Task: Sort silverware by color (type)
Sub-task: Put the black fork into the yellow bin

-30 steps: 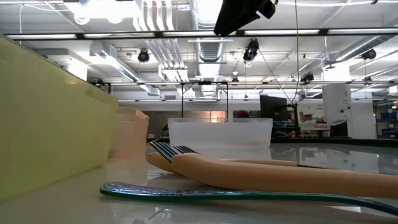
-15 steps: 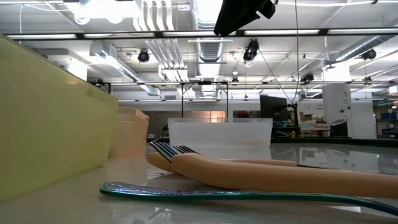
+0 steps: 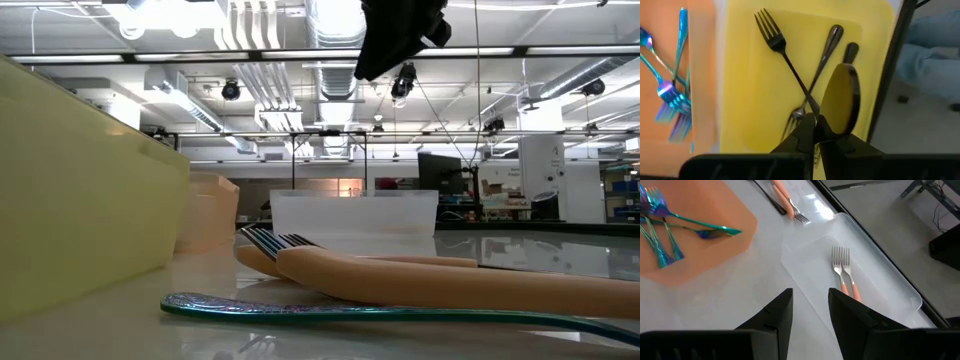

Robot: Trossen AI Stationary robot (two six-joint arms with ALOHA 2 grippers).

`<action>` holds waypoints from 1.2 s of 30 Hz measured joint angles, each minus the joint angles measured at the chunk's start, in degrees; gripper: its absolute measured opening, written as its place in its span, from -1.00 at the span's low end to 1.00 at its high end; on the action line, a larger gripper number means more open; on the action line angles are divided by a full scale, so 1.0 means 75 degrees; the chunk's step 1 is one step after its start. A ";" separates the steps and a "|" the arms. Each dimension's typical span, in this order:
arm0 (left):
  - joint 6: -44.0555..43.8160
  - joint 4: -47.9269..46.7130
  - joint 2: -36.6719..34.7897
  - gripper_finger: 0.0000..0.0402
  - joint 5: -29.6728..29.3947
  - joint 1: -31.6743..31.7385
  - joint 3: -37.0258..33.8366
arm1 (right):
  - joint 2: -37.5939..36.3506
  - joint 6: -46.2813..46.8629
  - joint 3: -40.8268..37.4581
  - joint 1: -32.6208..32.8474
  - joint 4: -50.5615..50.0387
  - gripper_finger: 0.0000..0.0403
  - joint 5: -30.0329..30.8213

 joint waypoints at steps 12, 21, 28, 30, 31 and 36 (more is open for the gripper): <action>0.0376 0.0069 0.0547 -0.97 0.0207 0.0096 -0.0009 | 0.0000 -0.0029 -0.0108 0.0003 -0.0031 -0.42 -0.0845; 0.1098 0.0488 0.0576 -0.62 0.0003 0.0107 -0.0035 | 0.0000 0.0251 -0.0095 0.0017 -0.0481 -0.42 -0.3291; 0.0982 0.0632 0.0576 -0.42 -0.1401 0.0110 0.0045 | 0.0000 0.1519 -0.0338 0.0299 -0.0975 -0.42 -0.5208; 0.0981 0.0893 0.0576 -0.41 -0.1852 0.0110 0.0050 | 0.0067 0.1759 -0.0449 0.0484 -0.0986 -0.42 -0.5218; 0.1000 0.1088 0.0576 -0.41 -0.2052 0.0101 0.0050 | 0.0106 0.1865 -0.0481 0.0578 -0.0961 -0.42 -0.5202; 0.1399 0.2134 0.0573 -0.41 -0.2765 -0.0010 0.0015 | 0.0653 0.2043 -0.0548 0.1064 -0.0402 -0.42 -0.5195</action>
